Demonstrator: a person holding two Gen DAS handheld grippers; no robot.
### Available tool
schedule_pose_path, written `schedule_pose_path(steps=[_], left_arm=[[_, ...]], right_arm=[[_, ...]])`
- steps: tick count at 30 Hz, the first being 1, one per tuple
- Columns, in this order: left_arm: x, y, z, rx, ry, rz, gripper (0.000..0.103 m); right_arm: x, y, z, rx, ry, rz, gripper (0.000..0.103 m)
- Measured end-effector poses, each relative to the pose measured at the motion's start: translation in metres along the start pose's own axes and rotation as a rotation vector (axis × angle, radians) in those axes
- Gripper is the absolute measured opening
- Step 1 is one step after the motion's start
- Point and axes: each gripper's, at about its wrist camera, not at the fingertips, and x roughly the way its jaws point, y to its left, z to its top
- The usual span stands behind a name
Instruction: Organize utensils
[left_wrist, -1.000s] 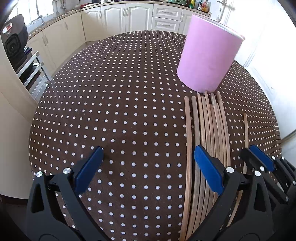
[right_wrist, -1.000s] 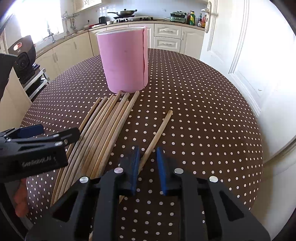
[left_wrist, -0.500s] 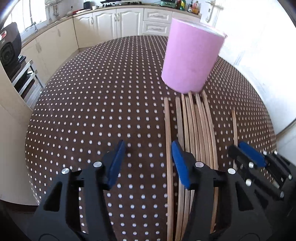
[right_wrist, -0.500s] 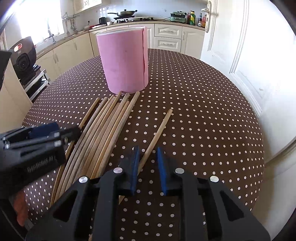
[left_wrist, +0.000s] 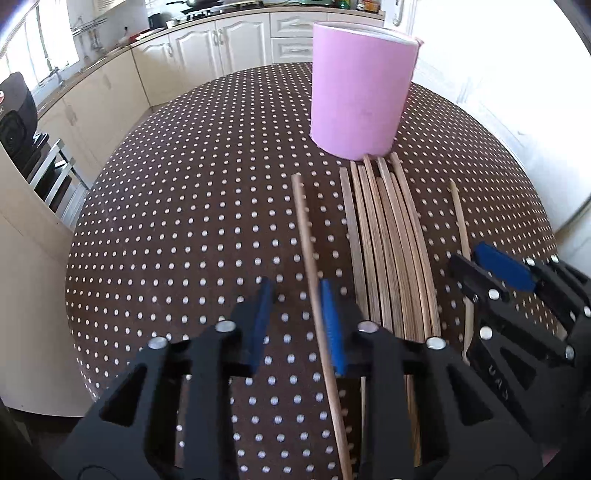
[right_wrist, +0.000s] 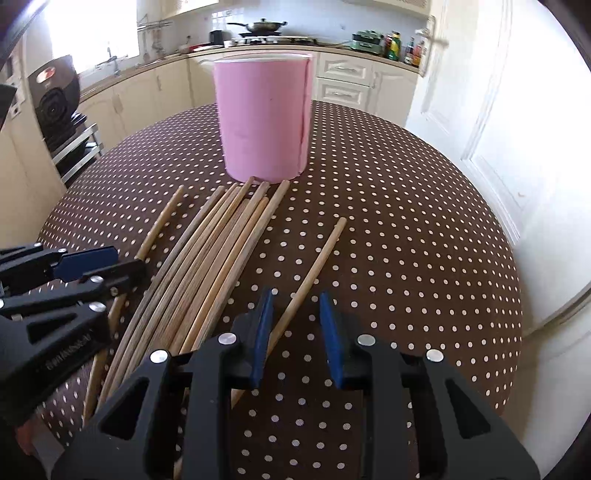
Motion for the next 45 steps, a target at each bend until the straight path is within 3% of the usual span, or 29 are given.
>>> schedule_pose_path(steps=[3,8,12,15,20,29,31,36,38,45], left_arm=[[-0.006,0.003,-0.006,0.008,0.016,-0.033,0.015],[-0.012,0.02,-0.016,-0.021,0.036,-0.122,0.015],[-0.014,0.027,-0.017,-0.061,0.033,-0.147,0.016],[-0.015,0.027,-0.017,-0.074,0.025,-0.129,0.016],[-0.009,0.018,-0.007,-0.096,0.026,-0.067,0.016],[0.006,-0.007,0.008,-0.124,-0.005,0.026,0.02],[0.007,-0.009,0.009,-0.132,-0.018,0.037,0.02],[0.012,-0.012,0.011,-0.115,-0.04,0.049,0.019],[0.011,-0.007,0.01,-0.136,-0.05,0.041,0.01],[0.013,0.012,0.014,-0.165,-0.067,-0.07,0.006]], right_arm=[[-0.003,-0.002,-0.003,-0.023,0.007,0.041,0.022],[-0.006,-0.007,-0.007,-0.074,0.017,0.089,0.018],[-0.008,-0.01,-0.006,-0.065,0.036,0.092,0.018],[-0.007,-0.01,-0.005,-0.046,0.046,0.073,0.019],[-0.002,-0.013,0.001,0.008,0.058,0.006,0.045],[0.001,-0.013,0.003,0.06,0.05,-0.017,0.044],[0.001,-0.012,0.003,0.059,0.044,-0.019,0.04],[0.002,-0.009,0.004,0.058,0.035,0.013,0.017],[0.002,-0.009,0.004,0.06,0.032,0.014,0.009],[0.001,-0.019,0.005,0.119,0.031,0.08,0.005]])
